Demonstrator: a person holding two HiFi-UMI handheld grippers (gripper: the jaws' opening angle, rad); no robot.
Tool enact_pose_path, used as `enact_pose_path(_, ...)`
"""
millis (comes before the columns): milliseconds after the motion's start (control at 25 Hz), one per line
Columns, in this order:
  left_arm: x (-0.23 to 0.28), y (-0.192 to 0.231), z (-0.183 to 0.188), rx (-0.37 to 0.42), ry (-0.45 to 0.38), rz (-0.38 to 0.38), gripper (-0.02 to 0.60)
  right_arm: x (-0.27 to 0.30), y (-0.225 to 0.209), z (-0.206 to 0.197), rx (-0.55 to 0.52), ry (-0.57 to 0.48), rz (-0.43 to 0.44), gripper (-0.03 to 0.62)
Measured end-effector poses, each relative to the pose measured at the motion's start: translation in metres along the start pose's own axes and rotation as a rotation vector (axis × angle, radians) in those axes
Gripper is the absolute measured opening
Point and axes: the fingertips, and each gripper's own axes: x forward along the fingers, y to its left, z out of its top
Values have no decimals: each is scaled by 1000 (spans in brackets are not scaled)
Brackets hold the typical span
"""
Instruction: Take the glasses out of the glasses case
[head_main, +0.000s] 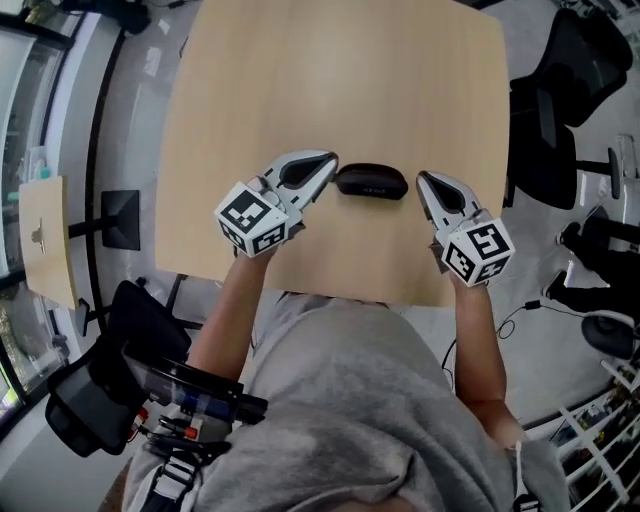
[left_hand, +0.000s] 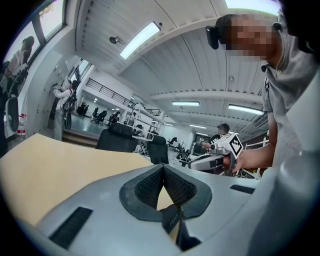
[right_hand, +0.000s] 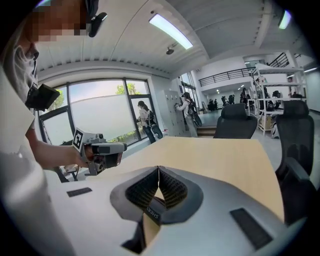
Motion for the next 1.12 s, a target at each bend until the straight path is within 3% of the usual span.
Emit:
enact_pose_path(240,5,19,-42,-37,78,3,6,30,-9,-19,28,55,1,8)
enact_pose_path(560,34,28,-104,-67,184,-59,8,70,-31,-72,94,178,-34,8)
enact_pose_path(760,62,28,-116,-46,207,-81,8,84,-49,-92,139,224,-85,8)
enact_pose_path(920,76,26,-133,-61,260,-136,8,94,-58,-113,170,299,-101,8)
enact_pose_path(1120,78,3,-149,-100,332,-241,8,90,-48,-132,203,387,-38,8)
